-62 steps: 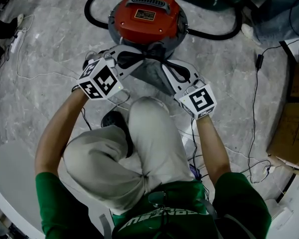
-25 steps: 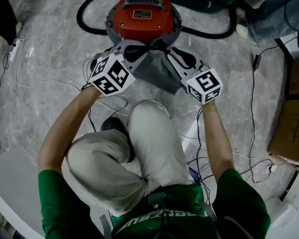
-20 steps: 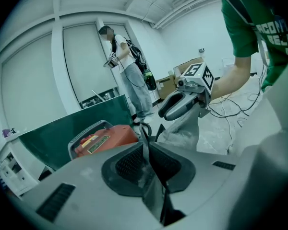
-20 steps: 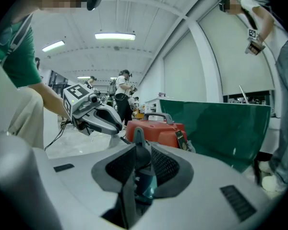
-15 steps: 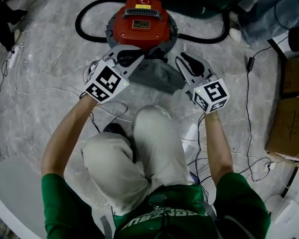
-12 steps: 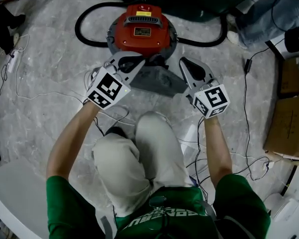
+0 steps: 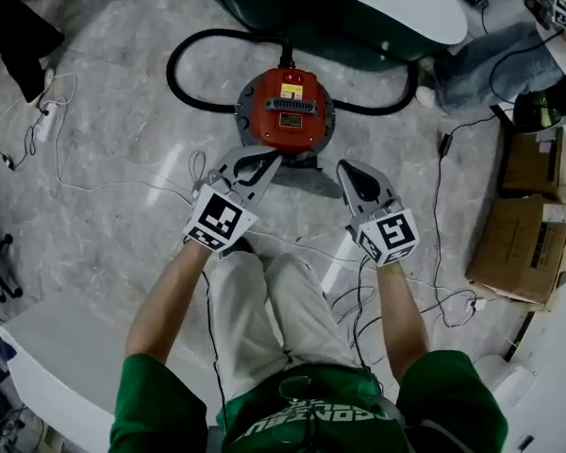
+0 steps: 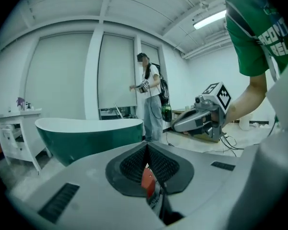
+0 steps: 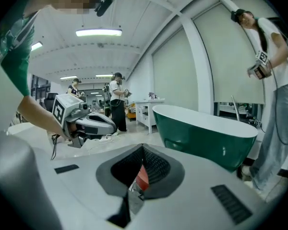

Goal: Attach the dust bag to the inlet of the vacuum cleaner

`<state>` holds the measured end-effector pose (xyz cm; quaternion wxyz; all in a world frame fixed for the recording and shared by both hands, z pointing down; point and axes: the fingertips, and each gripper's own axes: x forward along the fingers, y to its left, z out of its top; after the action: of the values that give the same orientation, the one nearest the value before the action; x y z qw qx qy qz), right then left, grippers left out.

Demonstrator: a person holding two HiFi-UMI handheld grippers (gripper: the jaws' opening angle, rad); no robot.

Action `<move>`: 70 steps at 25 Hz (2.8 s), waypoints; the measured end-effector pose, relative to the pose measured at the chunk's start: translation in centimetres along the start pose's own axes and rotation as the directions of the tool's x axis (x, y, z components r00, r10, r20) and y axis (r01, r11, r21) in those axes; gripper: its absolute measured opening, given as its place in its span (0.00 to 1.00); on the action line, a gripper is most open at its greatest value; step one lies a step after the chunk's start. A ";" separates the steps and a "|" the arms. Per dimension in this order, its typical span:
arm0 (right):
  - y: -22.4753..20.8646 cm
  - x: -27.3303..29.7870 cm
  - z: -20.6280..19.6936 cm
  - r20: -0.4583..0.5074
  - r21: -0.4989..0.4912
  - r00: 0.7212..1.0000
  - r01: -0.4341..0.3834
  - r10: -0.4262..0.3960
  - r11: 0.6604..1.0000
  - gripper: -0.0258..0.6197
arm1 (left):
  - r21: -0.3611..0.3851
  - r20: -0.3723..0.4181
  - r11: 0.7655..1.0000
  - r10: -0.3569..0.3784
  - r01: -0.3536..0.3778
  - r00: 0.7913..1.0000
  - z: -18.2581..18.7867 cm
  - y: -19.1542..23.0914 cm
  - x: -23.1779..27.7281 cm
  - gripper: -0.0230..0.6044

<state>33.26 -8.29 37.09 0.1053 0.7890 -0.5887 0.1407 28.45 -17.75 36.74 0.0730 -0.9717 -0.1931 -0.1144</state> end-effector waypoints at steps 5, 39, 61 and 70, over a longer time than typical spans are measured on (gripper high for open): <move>4.1 -2.8 11.4 -0.054 -0.023 0.997 -0.064 0.063 0.998 0.05 | -0.094 0.002 0.993 0.070 -0.069 0.998 9.7 1.0 -6.8 0.04; -4.2 -20.6 36.7 -0.017 -0.127 0.837 -0.544 0.546 0.830 0.05 | -0.378 -0.097 0.668 0.660 -0.641 0.745 39.8 -9.4 -8.1 0.04; 0.6 -22.4 35.9 -0.068 -0.131 0.828 -0.560 0.556 0.818 0.05 | -0.432 -0.117 0.576 0.727 -0.694 0.677 38.5 -11.9 -14.7 0.04; 1.2 -22.8 35.7 -0.081 -0.142 0.843 -0.538 0.531 0.831 0.05 | -0.436 -0.096 0.596 0.714 -0.674 0.694 38.9 -12.3 -15.0 0.04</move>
<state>29.46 0.07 -4.28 0.1355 0.5793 -0.7929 0.1320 17.72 -4.66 -3.33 -0.1173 -0.9637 0.2281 -0.0741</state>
